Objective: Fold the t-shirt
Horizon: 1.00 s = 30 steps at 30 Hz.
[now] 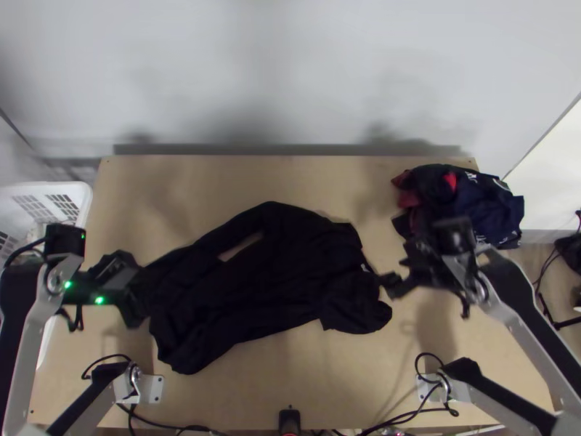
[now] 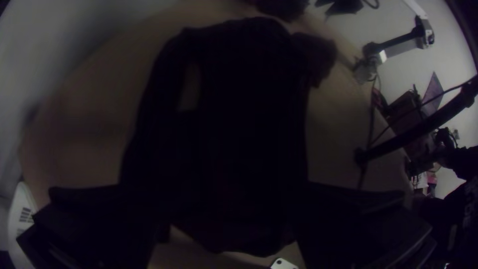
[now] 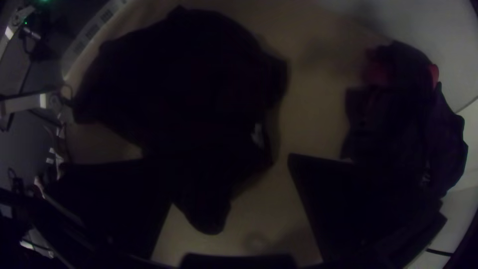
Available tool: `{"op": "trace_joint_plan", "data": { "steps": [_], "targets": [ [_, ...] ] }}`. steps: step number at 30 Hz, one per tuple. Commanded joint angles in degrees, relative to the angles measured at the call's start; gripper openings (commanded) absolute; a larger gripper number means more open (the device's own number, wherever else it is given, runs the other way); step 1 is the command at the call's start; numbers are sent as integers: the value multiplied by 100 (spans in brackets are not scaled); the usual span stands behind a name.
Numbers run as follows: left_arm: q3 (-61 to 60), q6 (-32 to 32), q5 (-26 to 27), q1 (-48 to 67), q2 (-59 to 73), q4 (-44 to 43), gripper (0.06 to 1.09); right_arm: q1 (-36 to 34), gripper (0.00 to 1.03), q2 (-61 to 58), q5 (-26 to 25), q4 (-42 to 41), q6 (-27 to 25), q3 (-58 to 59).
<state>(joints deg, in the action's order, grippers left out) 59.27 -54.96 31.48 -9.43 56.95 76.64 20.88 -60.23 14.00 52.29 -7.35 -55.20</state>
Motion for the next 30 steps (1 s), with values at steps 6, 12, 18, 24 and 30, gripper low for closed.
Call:
{"op": "trace_joint_plan", "data": {
  "steps": [6, 12, 18, 24, 30],
  "targets": [
    [-433, 38, -1338, -322, 2057, -1556, 100, 381, 92, -3373, -2, -1301, -38, -2065],
    [50, 662, -1338, 47, 2233, -1336, 100, 469, 93, -5157, -2, -1301, -521, -3480],
    [173, 811, -1294, 108, 2330, -1178, 100, 399, 93, -5913, -2, -1116, -785, -4227],
    [173, 811, -1276, 135, 2461, -1107, 100, 399, 92, -6177, -2, -1028, -1014, -4271],
    [147, 803, -1276, 187, 2549, -1099, 100, 496, 92, -6124, -2, -756, -1119, -4236]
  ]
}}
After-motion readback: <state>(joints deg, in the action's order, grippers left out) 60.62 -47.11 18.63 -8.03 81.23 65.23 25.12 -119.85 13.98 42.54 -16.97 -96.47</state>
